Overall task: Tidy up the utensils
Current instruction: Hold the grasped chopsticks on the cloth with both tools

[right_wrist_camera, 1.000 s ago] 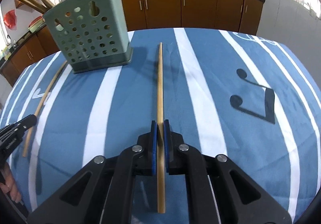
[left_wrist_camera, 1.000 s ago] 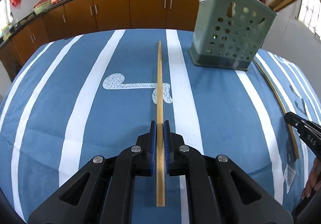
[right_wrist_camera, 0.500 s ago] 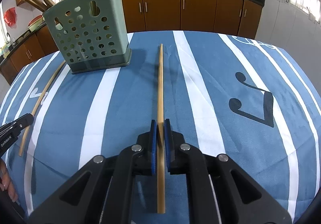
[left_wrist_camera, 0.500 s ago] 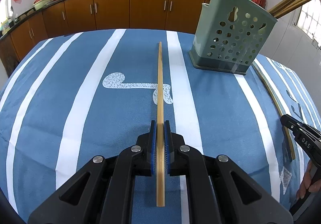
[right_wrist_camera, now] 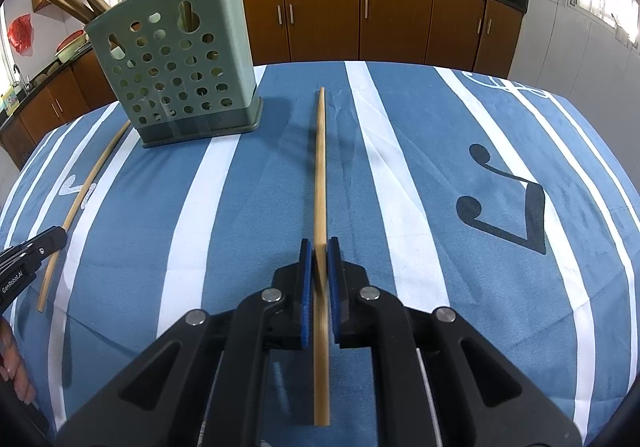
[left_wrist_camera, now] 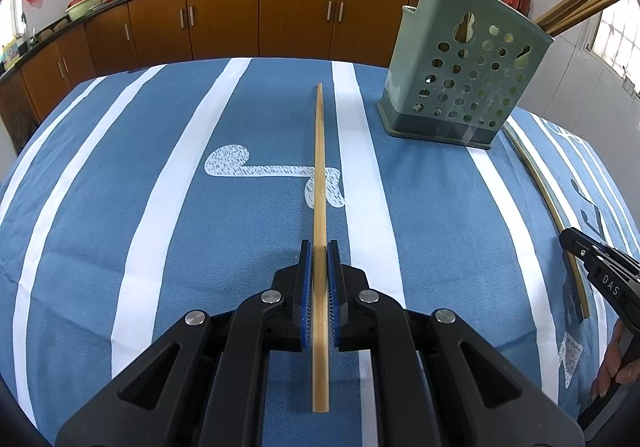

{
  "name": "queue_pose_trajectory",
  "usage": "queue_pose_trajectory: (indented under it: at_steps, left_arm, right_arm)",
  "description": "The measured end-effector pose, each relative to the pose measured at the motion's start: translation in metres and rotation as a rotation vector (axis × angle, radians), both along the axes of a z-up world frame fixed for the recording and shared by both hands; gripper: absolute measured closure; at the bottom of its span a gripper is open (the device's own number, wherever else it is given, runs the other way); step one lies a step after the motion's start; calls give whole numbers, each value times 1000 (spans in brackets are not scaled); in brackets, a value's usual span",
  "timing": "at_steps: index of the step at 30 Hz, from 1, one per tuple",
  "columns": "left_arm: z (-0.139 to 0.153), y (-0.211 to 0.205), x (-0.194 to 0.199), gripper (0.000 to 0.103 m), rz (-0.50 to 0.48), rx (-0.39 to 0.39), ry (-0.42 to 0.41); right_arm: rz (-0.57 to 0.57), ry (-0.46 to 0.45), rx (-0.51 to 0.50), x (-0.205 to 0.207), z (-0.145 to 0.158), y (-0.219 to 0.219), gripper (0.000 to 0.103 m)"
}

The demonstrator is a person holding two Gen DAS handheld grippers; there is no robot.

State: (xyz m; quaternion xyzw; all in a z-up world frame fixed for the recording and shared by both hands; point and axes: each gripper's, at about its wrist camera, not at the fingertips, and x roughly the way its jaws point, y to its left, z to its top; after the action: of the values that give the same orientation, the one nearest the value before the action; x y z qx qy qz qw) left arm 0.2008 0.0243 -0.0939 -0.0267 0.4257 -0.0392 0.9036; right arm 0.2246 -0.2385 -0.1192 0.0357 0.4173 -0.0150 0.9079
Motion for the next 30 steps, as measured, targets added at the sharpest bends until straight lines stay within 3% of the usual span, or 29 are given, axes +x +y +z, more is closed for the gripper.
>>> queue_pose_trajectory:
  at_steps: [30]
  left_arm:
    - [1, -2, -5, 94, -12, 18, 5]
  right_arm:
    - [17, 5, 8, -10, 0, 0, 91]
